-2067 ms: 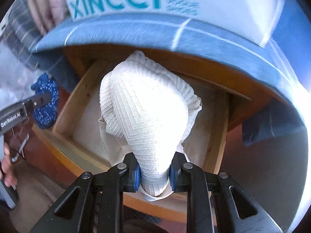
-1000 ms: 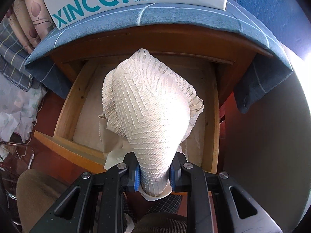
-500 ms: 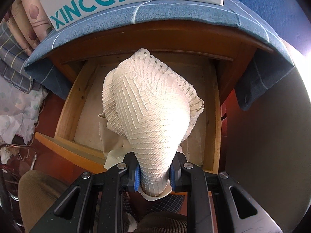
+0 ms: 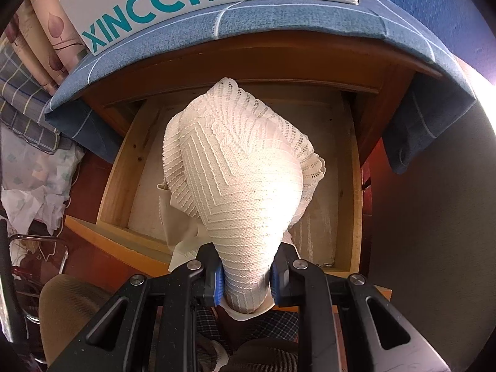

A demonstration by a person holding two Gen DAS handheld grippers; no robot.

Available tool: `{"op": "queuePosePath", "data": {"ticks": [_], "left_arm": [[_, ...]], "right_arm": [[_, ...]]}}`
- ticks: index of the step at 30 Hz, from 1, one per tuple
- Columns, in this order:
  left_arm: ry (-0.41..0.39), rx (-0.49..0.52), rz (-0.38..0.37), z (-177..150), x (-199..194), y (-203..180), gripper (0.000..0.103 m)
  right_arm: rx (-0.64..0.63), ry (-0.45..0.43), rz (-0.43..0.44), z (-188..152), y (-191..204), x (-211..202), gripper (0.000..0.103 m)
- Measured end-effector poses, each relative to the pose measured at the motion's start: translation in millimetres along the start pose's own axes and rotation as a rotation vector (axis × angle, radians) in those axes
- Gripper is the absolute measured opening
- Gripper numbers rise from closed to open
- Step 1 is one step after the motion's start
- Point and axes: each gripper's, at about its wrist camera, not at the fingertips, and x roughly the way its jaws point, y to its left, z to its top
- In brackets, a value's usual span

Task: Take underwear out of drawer
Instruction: 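Carry the blue underwear over the white box and release it with the left gripper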

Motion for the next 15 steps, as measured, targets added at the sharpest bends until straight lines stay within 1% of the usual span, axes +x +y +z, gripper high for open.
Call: {"op": "queuePosePath", "data": {"ticks": [4,9,12,15], "left_arm": [[0.07,0.017,-0.001,-10,37,-9,0.029],[0.138,0.022,-0.011,-20,74,-16,0.029],[0.166,0.029,0.007,-26,88,-22,0.031],[0.182,0.028,0.009,-31,97,-24,0.032]], "right_arm": [[0.011,0.001,0.013,-1,-4,-1,0.02],[0.025,0.005,0.025,0,-6,0,0.02],[0.033,0.008,0.036,0,-8,0,0.02],[0.037,0.011,0.041,0,-9,0,0.02]]}}
